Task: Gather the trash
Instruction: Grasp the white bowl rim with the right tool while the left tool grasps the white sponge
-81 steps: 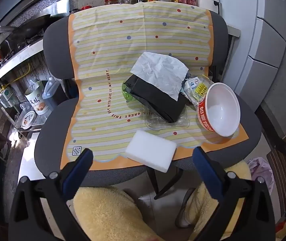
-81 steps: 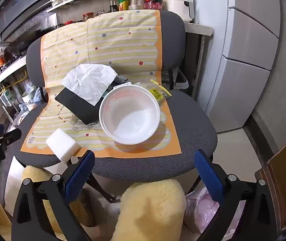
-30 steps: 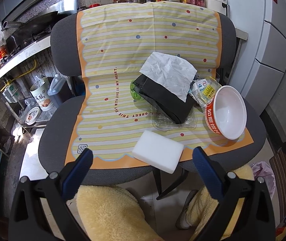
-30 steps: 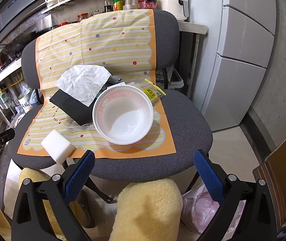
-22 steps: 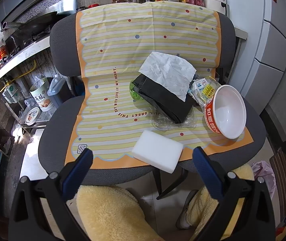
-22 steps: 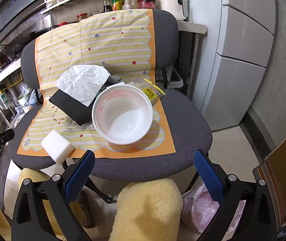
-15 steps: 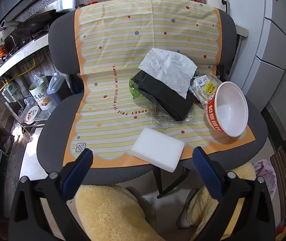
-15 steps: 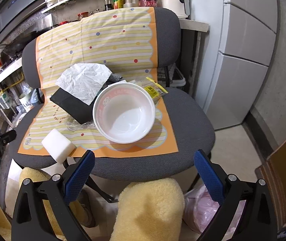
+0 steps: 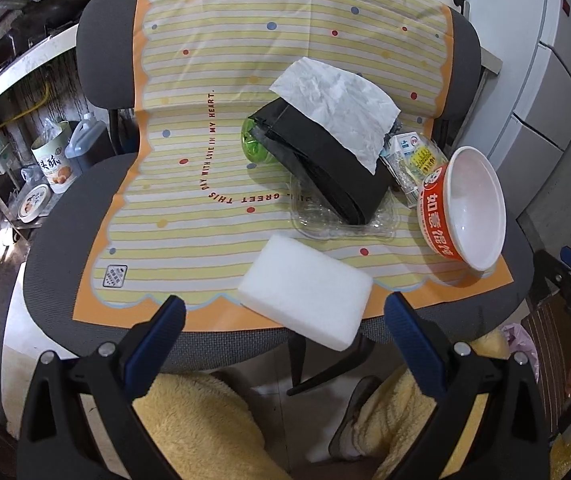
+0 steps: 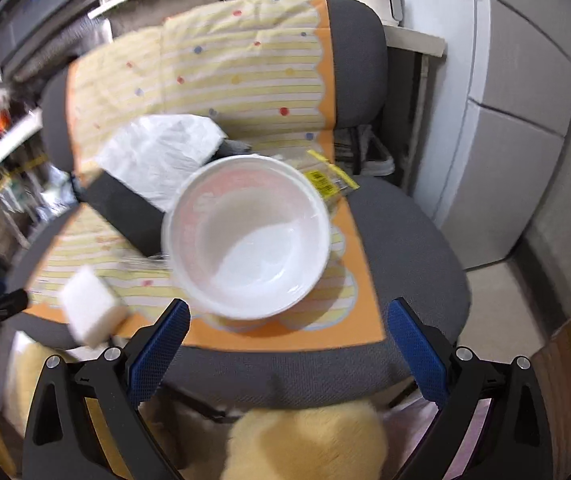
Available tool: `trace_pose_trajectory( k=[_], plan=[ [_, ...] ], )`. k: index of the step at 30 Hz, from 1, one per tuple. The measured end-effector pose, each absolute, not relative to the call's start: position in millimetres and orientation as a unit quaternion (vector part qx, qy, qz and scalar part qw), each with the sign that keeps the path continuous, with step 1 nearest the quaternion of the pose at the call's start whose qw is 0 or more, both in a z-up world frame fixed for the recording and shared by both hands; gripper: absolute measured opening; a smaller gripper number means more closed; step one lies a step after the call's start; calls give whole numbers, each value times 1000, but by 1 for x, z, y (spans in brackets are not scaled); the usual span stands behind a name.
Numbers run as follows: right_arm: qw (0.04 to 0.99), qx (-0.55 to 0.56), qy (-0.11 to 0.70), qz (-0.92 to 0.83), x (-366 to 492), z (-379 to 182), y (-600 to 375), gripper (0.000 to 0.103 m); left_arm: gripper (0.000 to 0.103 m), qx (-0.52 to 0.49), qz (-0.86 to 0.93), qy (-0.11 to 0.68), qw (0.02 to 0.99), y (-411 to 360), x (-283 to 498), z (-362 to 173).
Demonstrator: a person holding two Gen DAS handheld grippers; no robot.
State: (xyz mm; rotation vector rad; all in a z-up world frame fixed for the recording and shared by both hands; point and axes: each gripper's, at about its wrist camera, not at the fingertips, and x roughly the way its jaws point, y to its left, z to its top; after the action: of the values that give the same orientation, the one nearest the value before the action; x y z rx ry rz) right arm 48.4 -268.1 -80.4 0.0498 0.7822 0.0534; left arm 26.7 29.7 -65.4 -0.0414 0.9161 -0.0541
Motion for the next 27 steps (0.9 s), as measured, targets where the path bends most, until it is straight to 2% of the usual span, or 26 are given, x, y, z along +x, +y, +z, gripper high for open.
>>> trace_pose_trajectory(
  k=[8, 9, 10, 11, 15, 18, 21, 24, 27],
  plan=[
    [909, 72, 407, 47, 94, -110, -291, 91, 97, 25, 14, 454, 890, 22, 53, -89],
    [908, 79, 408, 48, 99, -115, -295, 86, 97, 31, 16, 454, 890, 20, 54, -90],
    [907, 84, 409, 46, 102, -118, -298, 77, 97, 33, 14, 454, 890, 19, 55, -90],
    [905, 90, 414, 42, 107, -121, -301, 60, 97, 26, 8, 456, 889, 19, 57, -91],
    [896, 123, 425, 49, 124, -139, -313, 58, 97, -32, -23, 459, 887, 26, 59, -95],
    [892, 133, 429, 54, 133, -146, -313, 52, 97, -21, -19, 463, 886, 25, 59, -97],
    [882, 165, 437, 58, 138, -151, -313, 34, 97, -20, -21, 461, 887, 27, 57, -95],
    [883, 182, 428, 62, 135, -145, -309, 8, 97, -18, -18, 456, 890, 31, 53, -92],
    [898, 170, 401, 64, 122, -126, -301, 6, 97, -17, -14, 456, 890, 37, 49, -92]
  ],
)
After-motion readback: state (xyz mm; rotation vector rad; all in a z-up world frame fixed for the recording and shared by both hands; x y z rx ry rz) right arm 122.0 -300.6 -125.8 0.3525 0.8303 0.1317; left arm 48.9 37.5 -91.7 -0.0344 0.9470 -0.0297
